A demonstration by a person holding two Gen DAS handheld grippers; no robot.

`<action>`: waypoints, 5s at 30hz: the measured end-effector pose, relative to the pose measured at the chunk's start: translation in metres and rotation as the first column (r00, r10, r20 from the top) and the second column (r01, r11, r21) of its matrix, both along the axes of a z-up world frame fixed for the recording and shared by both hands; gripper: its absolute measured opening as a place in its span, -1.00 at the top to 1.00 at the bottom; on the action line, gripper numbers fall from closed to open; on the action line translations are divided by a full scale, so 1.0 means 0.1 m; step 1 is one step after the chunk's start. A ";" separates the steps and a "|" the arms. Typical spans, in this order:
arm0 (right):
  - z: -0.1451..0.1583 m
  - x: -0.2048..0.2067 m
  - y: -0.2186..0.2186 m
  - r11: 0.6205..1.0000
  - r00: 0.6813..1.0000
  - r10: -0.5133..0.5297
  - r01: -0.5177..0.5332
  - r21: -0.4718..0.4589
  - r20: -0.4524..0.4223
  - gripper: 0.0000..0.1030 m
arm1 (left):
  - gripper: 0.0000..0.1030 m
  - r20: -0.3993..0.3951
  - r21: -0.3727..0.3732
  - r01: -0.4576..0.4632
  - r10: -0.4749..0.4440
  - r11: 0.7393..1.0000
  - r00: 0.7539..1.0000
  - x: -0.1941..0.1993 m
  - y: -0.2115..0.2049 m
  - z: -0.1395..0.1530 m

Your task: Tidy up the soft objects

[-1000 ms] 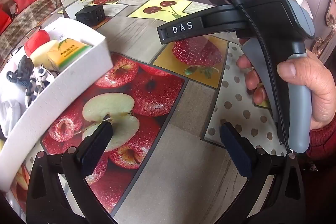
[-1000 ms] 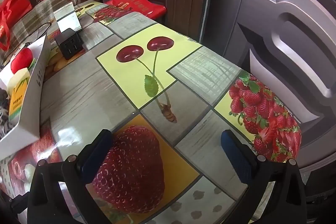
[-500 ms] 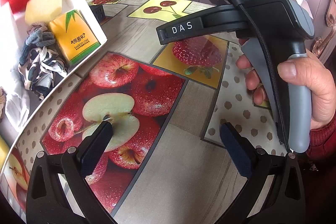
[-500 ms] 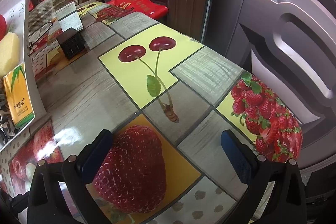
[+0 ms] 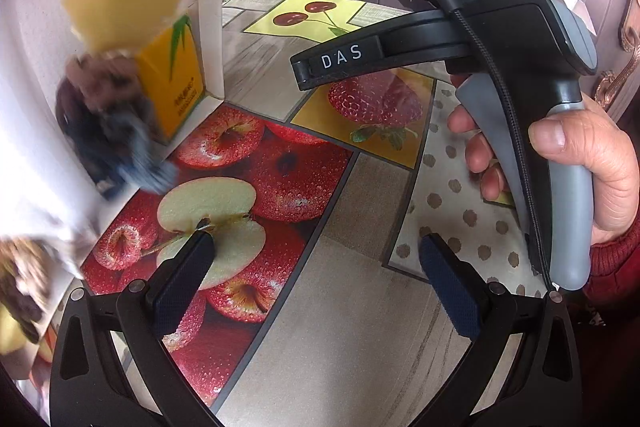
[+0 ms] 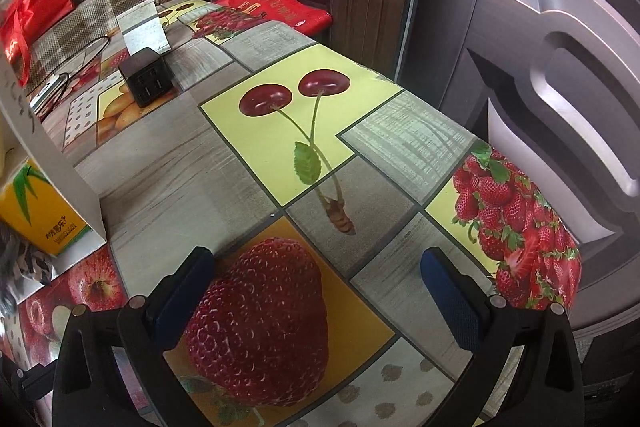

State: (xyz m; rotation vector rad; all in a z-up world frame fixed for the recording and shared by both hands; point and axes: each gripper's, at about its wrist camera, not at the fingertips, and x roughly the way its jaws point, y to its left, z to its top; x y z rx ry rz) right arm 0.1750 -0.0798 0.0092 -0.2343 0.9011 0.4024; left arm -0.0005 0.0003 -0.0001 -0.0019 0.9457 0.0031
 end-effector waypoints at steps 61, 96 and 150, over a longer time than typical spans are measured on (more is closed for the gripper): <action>0.00 -0.04 0.07 1.000 1.000 0.005 -0.005 0.006 0.000 -1.00 | -0.99 0.003 0.000 -0.002 0.002 1.000 1.000 0.00 0.00 0.03; 0.26 -1.62 0.16 0.594 0.567 0.761 -0.804 0.013 0.315 -0.99 | -0.98 0.120 -0.039 -0.426 0.428 0.904 0.896 -2.00 0.64 0.10; 0.55 -1.13 0.67 0.745 0.810 0.429 -0.568 0.351 0.401 0.03 | -0.28 0.574 -0.040 -0.809 0.676 0.587 0.462 -2.11 1.69 0.52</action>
